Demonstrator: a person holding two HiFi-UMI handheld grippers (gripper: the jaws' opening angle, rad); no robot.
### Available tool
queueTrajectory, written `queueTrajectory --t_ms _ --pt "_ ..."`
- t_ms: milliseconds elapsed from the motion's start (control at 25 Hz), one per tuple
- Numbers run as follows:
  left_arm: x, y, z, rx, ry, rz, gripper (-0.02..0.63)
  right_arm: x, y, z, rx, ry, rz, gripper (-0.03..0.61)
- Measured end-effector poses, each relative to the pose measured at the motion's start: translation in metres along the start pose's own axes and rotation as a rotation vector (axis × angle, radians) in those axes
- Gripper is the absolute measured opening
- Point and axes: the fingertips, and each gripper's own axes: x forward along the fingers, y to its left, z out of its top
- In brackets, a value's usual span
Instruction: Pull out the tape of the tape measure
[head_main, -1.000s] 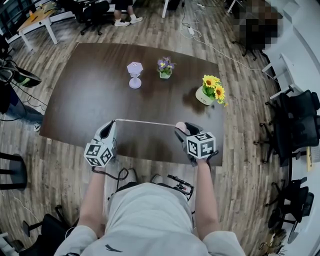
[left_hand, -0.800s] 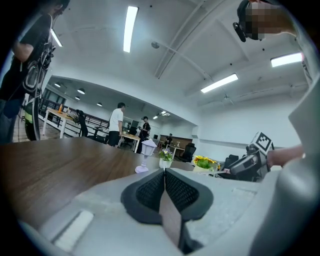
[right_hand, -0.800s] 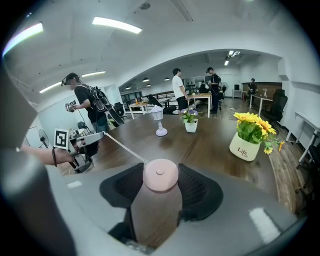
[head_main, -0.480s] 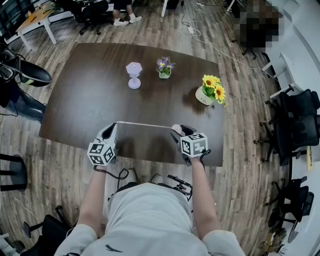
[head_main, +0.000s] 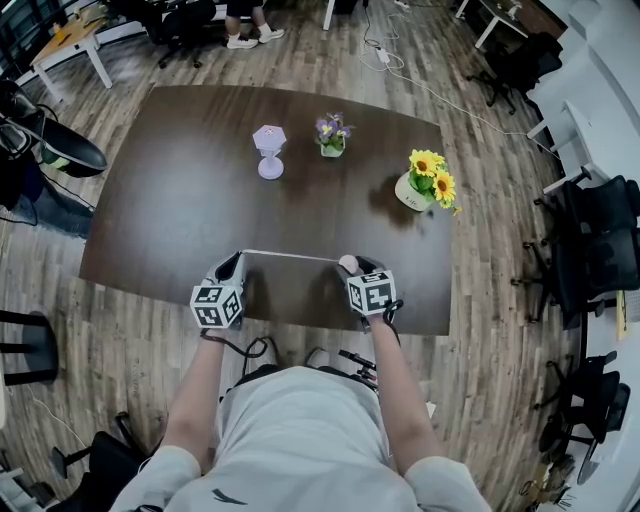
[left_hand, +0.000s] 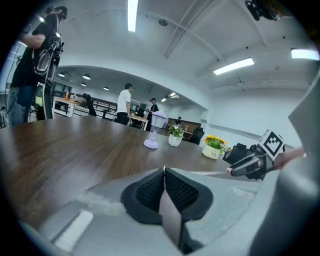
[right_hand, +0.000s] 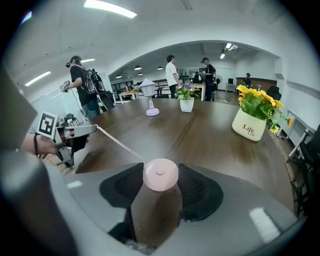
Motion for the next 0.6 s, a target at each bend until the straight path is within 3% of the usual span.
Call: queueTrajectory --t_ms 360,600 --pt "0.022 0.004 -0.021 0.018 0.084 0.005 0.014 0.030 -0.014 -0.019 -0.003 0.074 -0.054 0.221" --pt "0.032 -0.005 -0.025 0.164 0.139 0.005 0.014 0.037 -0.020 -0.027 -0.015 0.097 -0.086 0.222"
